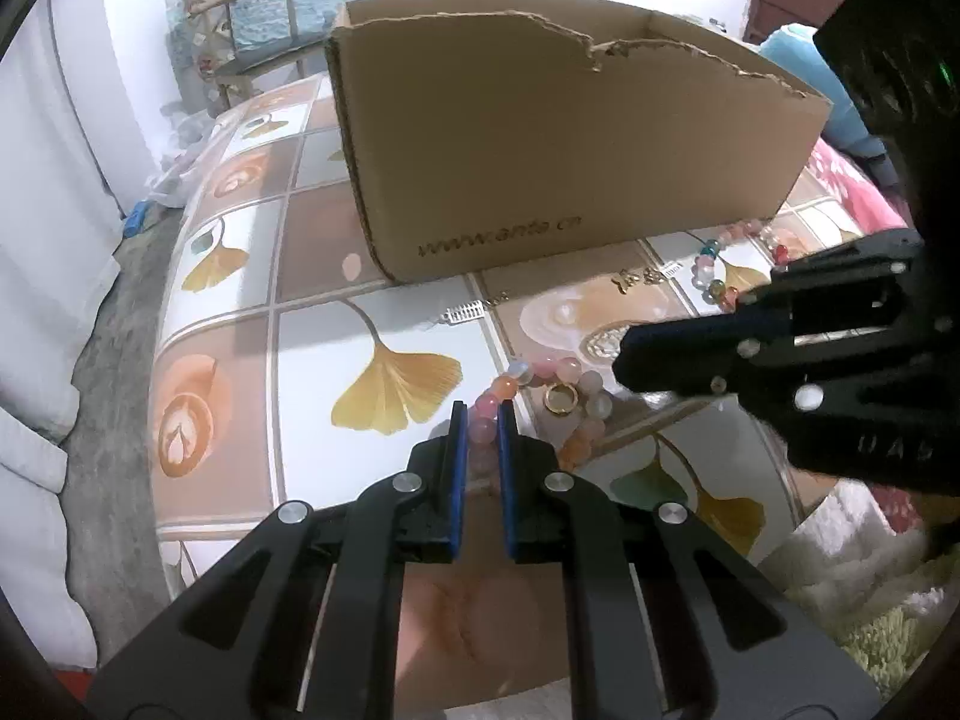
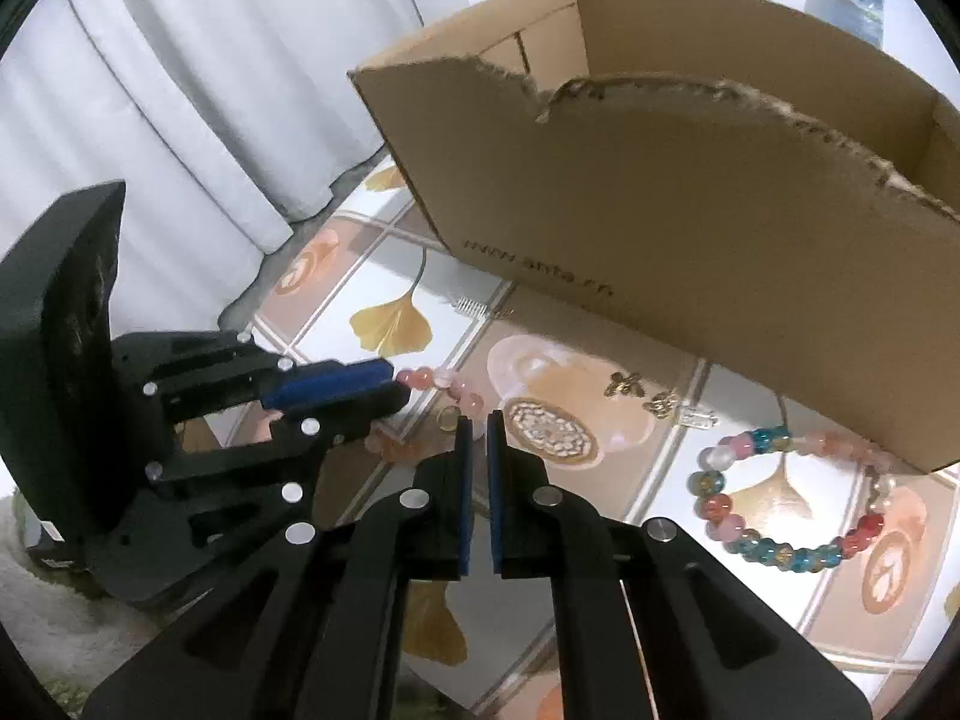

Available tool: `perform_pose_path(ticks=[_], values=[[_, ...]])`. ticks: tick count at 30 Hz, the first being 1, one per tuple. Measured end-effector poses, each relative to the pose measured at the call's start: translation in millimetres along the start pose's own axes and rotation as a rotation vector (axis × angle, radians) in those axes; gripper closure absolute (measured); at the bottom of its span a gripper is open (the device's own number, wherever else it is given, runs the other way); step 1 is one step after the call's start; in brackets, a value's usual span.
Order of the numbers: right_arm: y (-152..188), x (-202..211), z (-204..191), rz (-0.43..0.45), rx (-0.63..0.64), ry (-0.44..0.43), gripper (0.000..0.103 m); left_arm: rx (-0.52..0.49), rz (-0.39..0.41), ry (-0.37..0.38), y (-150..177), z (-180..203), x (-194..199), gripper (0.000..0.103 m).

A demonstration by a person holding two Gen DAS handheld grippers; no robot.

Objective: Organize jewelry

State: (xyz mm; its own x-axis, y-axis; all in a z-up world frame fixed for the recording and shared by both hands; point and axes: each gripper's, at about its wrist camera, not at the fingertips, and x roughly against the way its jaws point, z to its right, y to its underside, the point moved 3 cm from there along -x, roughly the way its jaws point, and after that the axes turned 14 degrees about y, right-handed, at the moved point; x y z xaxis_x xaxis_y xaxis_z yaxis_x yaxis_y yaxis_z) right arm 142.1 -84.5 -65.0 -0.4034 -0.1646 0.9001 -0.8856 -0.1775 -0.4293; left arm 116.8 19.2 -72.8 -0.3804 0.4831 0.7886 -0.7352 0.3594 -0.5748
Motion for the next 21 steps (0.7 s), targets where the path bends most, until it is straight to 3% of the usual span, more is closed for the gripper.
perform_pose_path(ticks=[3,6,8,10,11,12,14,16,21], values=[[-0.9,-0.8,0.9,-0.001,-0.012,-0.002,0.098,-0.01,-0.003,-0.009,-1.1,0.9,0.0,0.094],[-0.6,0.0,5.8,-0.004,-0.029,0.005,0.098,-0.044,-0.016,-0.013,-4.1,4.3,-3.5,0.076],[1.3,4.9,11.5,-0.002,-0.04,0.011,0.098,-0.052,-0.017,-0.018,-7.0,4.1,-5.8,0.074],[2.6,8.3,15.7,0.001,-0.048,0.017,0.098,-0.042,-0.018,-0.01,-7.6,1.5,-6.0,0.076],[3.3,9.5,17.2,0.004,-0.055,0.02,0.098,-0.05,-0.017,-0.009,-7.4,2.6,-5.8,0.089],[3.8,10.1,18.3,0.006,-0.061,0.023,0.098,-0.062,-0.019,-0.015,-8.7,2.6,-7.3,0.094],[5.1,10.4,21.5,0.006,-0.074,0.023,0.098,-0.083,-0.022,-0.031,-8.9,6.0,-7.9,0.094],[6.0,10.1,24.6,0.005,-0.085,0.025,0.098,-0.094,-0.006,0.001,-9.5,11.7,-4.9,0.095],[7.4,13.4,28.8,0.011,-0.093,0.021,0.098,-0.115,0.127,0.079,-22.1,27.4,30.7,0.095]])
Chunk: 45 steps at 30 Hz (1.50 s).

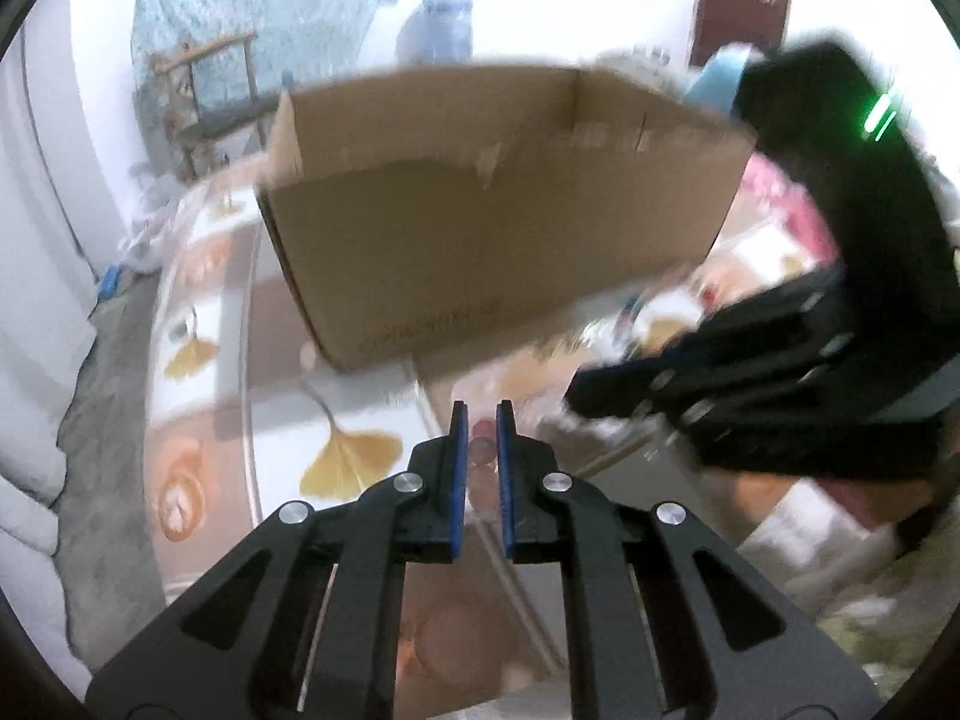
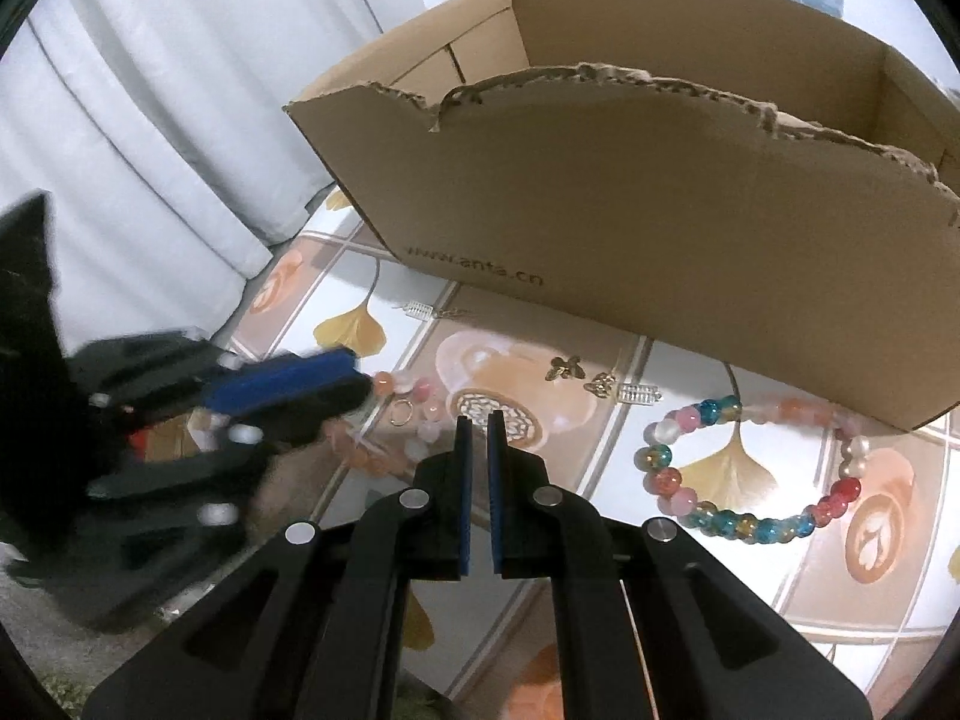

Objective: Organize jewelry

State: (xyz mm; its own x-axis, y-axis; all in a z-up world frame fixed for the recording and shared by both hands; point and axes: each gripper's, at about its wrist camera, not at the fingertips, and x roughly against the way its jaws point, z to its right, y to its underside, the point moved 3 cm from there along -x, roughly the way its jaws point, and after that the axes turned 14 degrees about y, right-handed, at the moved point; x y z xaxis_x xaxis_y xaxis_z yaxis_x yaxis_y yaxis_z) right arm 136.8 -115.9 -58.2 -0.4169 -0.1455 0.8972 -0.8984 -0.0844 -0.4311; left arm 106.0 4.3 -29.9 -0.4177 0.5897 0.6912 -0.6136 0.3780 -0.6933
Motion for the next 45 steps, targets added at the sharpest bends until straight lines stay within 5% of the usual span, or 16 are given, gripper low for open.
perform_pose_path(ticks=[4,9,13,18,30,38,45], values=[[1.9,2.5,-3.0,0.003,0.015,-0.028,0.098,0.06,0.026,-0.038,-3.0,-14.4,14.9,0.095],[3.8,0.4,-15.7,0.001,0.056,-0.061,0.095,0.186,-0.048,-0.116,20.4,-55.1,9.0,0.095],[1.1,0.3,-27.2,0.03,0.095,-0.056,0.07,0.241,-0.075,-0.113,30.3,-71.6,4.7,0.094],[-1.5,-8.3,-40.8,0.049,0.153,-0.02,0.07,0.24,-0.083,-0.106,33.6,-69.2,2.0,0.094],[3.3,-10.8,-52.1,0.086,0.268,0.071,0.086,0.238,-0.085,-0.111,37.5,-64.8,1.4,0.094],[6.7,-8.5,-56.4,0.09,0.291,0.072,0.095,0.245,-0.071,-0.121,36.6,-64.9,3.2,0.074],[7.8,-9.4,-55.4,0.093,0.281,0.068,0.099,0.24,-0.041,-0.117,31.5,-62.8,7.9,0.072]])
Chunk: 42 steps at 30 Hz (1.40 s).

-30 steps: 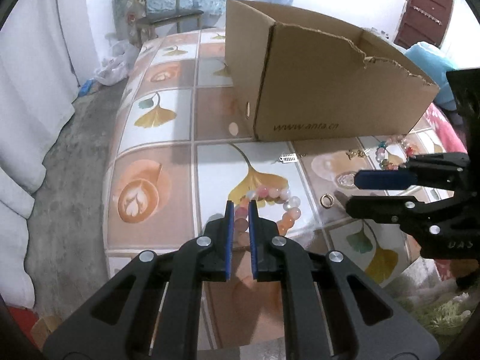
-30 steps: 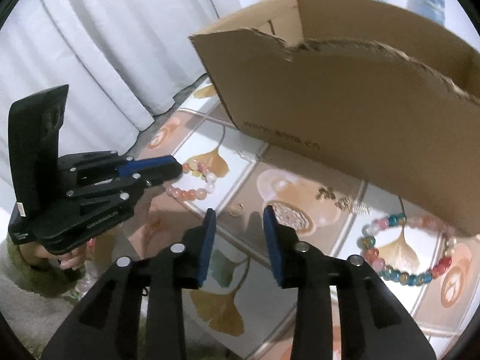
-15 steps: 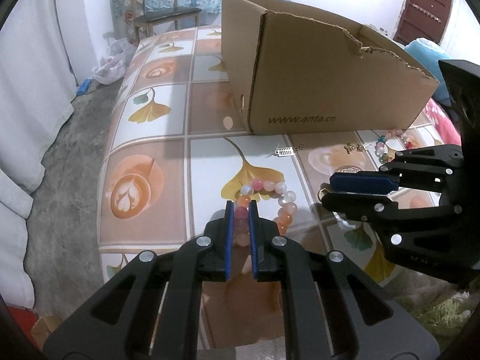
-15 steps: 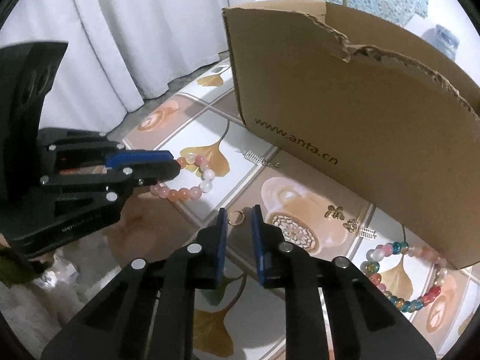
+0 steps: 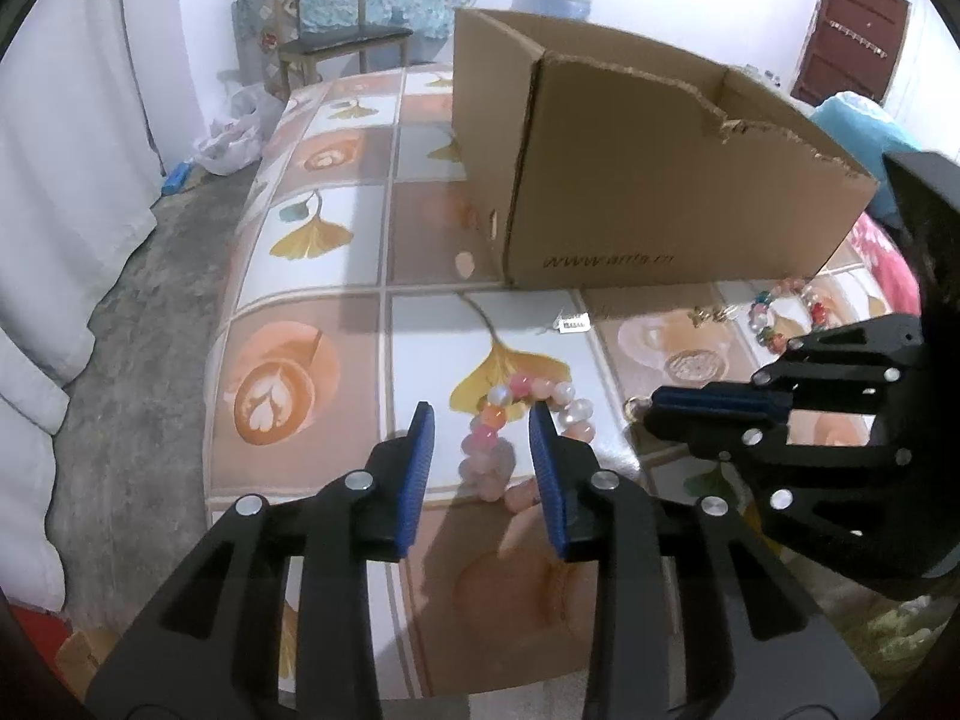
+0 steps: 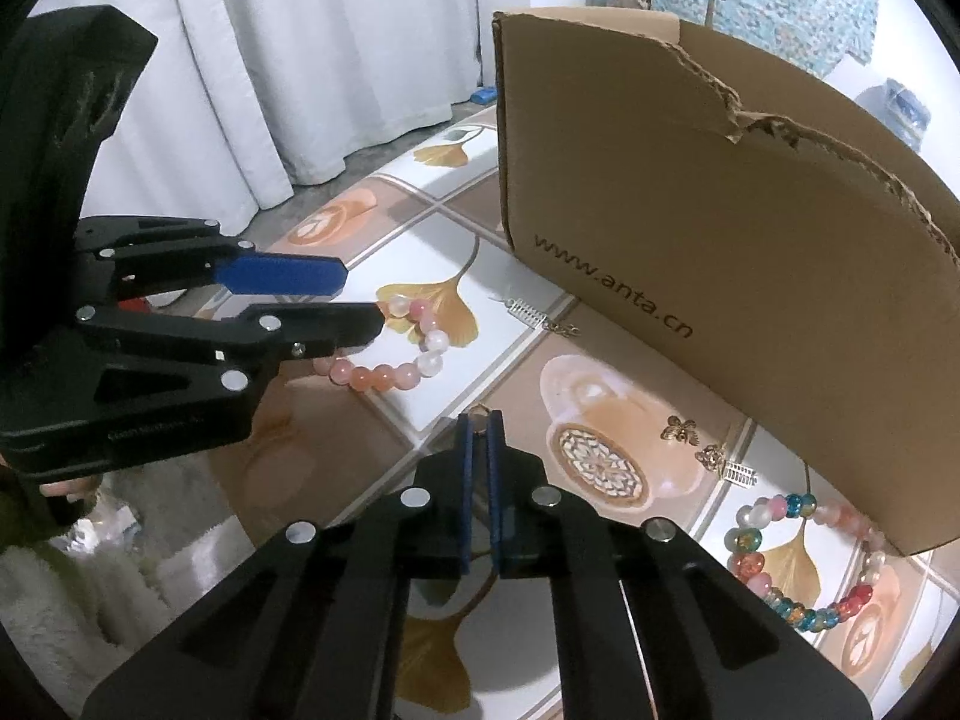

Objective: Organize jewelry

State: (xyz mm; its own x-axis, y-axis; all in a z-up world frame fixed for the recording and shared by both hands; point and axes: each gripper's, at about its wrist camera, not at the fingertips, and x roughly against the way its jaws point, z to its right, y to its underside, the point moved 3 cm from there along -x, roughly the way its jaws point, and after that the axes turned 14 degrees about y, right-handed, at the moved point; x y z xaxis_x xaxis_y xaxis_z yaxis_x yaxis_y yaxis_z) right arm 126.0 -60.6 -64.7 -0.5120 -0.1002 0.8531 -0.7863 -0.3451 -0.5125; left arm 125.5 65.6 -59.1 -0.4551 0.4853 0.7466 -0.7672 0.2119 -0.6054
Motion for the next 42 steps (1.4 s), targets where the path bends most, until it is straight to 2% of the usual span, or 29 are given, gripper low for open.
perform_pose_path(ticks=[8,10,12,14,16,19,23,30,34,40,42], values=[[5.2,1.2,21.5,-0.013,-0.049,0.025,0.099,-0.048,0.005,0.04,-14.7,14.7,-10.8,0.072],[6.5,3.3,25.2,-0.02,-0.068,-0.01,0.099,-0.052,0.003,0.037,-15.6,16.2,-12.1,0.072],[4.2,8.5,26.1,0.009,-0.078,-0.045,0.099,-0.049,-0.005,0.033,-14.6,16.3,-13.0,0.072],[-0.4,9.4,20.3,0.034,-0.053,-0.062,0.094,-0.046,-0.016,0.023,-12.9,14.6,-14.2,0.072],[-2.7,4.8,14.6,0.042,-0.02,-0.043,0.09,-0.038,-0.027,0.012,-10.8,13.6,-15.2,0.072],[-3.6,-2.8,10.6,0.04,0.018,-0.032,0.09,-0.029,-0.033,0.003,-9.0,11.6,-13.9,0.072],[-4.6,-6.8,19.9,0.044,0.014,-0.038,0.09,-0.028,-0.04,-0.008,-7.5,10.1,-11.9,0.072],[-0.7,-1.4,13.8,0.038,0.012,-0.053,0.09,-0.023,-0.051,-0.01,-6.2,8.1,-14.5,0.072],[-1.8,-3.4,9.4,0.039,0.018,-0.059,0.084,-0.026,-0.05,-0.01,-6.5,9.2,-14.7,0.072],[-0.9,-2.0,2.3,0.051,0.051,-0.019,0.085,-0.027,-0.05,-0.013,-6.0,10.1,-14.3,0.072],[-0.4,-1.4,3.2,0.051,0.05,-0.015,0.093,-0.029,-0.048,-0.011,-7.0,9.8,-14.5,0.072]])
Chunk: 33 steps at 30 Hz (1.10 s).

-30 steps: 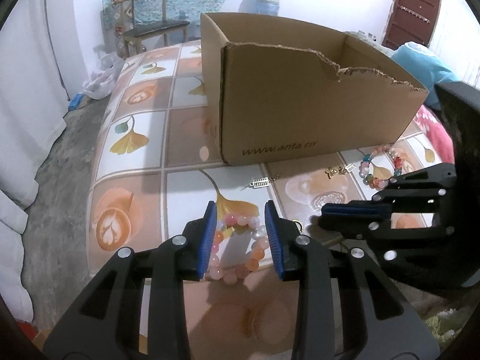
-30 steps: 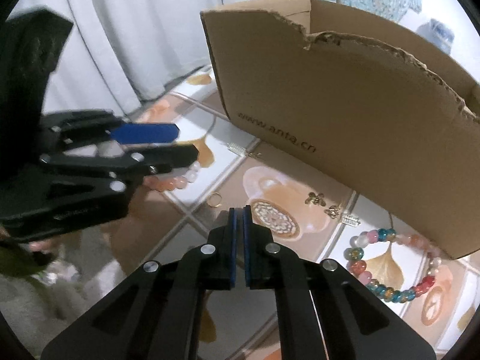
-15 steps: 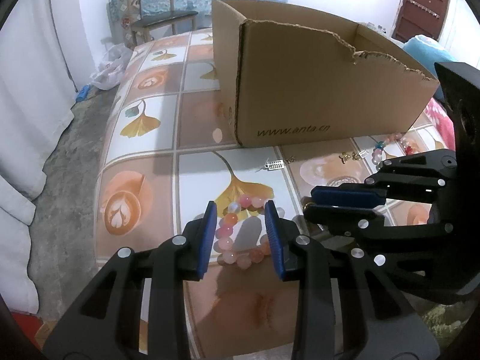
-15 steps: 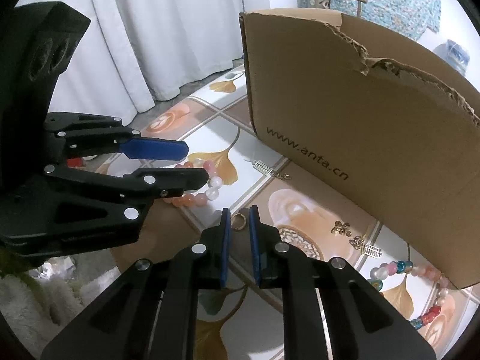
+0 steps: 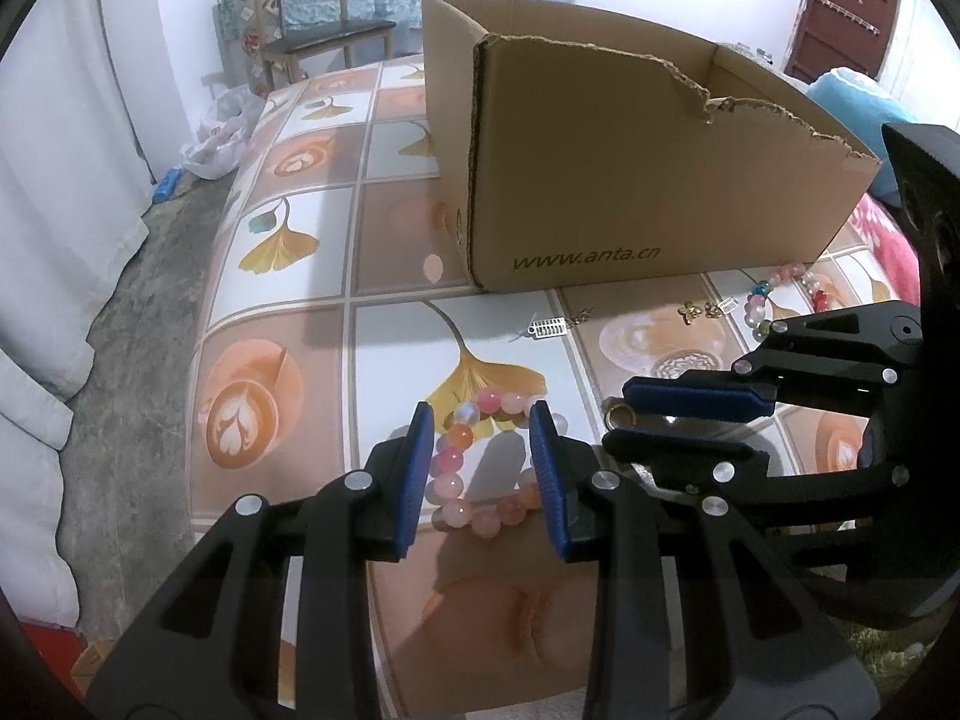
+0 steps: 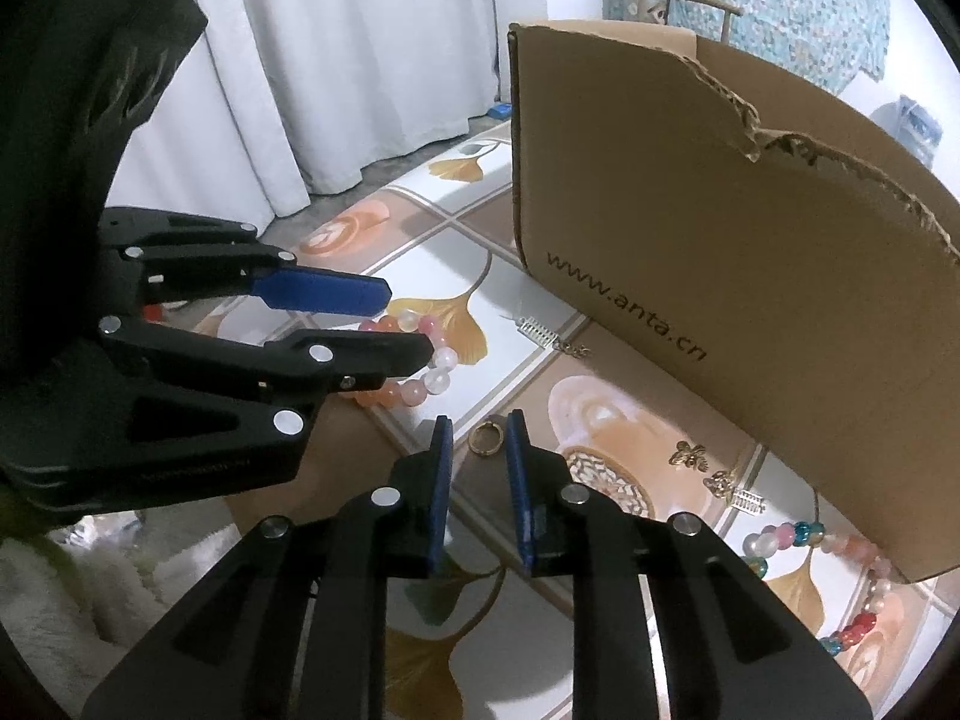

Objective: Organize jewelry

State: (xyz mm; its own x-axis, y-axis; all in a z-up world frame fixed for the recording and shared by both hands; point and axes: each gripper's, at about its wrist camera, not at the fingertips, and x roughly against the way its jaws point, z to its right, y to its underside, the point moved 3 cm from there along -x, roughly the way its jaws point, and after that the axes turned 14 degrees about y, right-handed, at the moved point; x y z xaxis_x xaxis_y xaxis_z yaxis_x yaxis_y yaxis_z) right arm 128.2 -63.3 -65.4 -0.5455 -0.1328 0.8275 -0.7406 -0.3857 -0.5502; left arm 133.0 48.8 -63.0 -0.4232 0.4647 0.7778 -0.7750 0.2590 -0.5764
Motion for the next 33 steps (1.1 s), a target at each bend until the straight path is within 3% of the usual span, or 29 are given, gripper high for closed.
perform_pose_path(ticks=[13,27,28,30,33], values=[[16.7,3.5,42.6,-0.033,-0.119,0.059,0.093,-0.004,0.014,0.057,-21.5,13.1,-19.1,0.072],[25.7,5.8,55.7,-0.018,-0.159,0.048,0.092,-0.012,-0.019,0.005,-37.4,22.1,-41.9,0.072],[27.9,9.4,58.2,-0.017,-0.161,0.05,0.092,-0.023,-0.019,0.003,-37.4,24.1,-42.9,0.073],[34.0,17.3,67.2,-0.016,-0.171,0.058,0.093,-0.063,-0.023,0.005,-36.3,32.0,-45.0,0.087],[37.5,22.5,76.6,-0.022,-0.193,0.069,0.093,-0.128,-0.041,0.024,-32.8,48.7,-47.0,0.086]])
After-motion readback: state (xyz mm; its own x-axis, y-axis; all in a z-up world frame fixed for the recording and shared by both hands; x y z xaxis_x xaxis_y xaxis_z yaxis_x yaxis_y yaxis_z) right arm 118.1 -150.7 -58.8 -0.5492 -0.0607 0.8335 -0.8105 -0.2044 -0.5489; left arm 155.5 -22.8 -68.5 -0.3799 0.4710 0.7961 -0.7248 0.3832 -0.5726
